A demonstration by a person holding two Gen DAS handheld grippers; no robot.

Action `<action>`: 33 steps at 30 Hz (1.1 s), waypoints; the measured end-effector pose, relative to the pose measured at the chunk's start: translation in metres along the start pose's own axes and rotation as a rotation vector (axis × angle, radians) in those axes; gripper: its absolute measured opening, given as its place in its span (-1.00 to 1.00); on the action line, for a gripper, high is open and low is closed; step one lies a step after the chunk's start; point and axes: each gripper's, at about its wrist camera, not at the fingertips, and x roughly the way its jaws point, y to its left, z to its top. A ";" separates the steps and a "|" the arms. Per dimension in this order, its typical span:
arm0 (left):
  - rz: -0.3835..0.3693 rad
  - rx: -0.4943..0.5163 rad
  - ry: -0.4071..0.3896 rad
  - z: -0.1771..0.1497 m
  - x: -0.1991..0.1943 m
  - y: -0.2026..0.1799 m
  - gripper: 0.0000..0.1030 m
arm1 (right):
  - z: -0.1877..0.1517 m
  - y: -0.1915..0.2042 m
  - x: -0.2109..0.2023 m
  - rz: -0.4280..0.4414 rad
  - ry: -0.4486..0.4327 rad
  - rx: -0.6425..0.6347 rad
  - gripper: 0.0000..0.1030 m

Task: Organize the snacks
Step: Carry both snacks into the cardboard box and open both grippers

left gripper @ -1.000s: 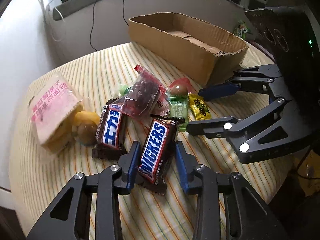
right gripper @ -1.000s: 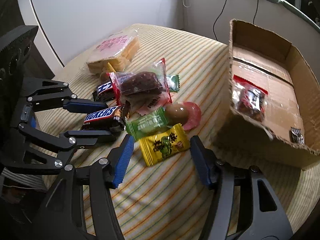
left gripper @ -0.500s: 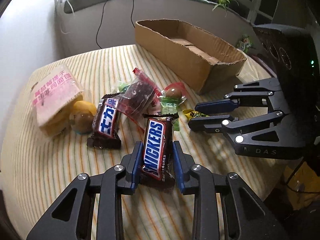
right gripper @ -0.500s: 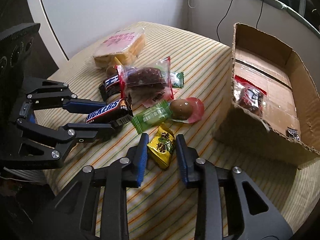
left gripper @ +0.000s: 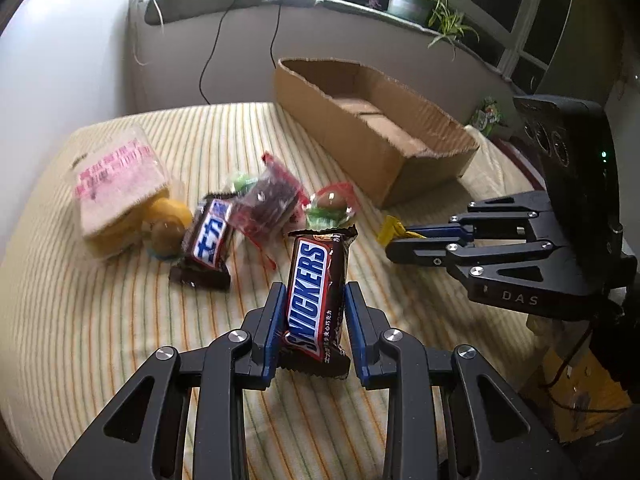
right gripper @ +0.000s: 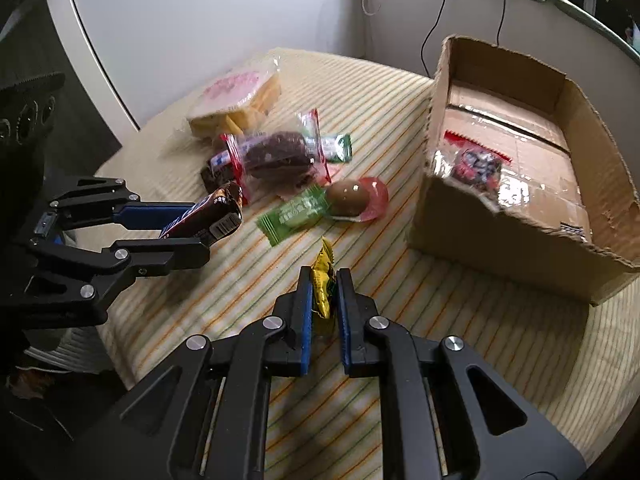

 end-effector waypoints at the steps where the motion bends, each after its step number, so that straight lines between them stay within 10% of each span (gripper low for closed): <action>1: 0.001 0.001 -0.008 0.003 -0.002 -0.001 -0.46 | 0.001 -0.001 -0.005 0.004 -0.011 0.007 -0.78; 19: -0.035 0.006 -0.108 0.099 0.024 -0.018 -0.46 | 0.042 -0.067 -0.084 -0.084 -0.196 0.092 -0.78; 33: -0.002 0.030 -0.093 0.154 0.078 -0.026 -0.46 | 0.082 -0.139 -0.062 -0.150 -0.194 0.162 -0.78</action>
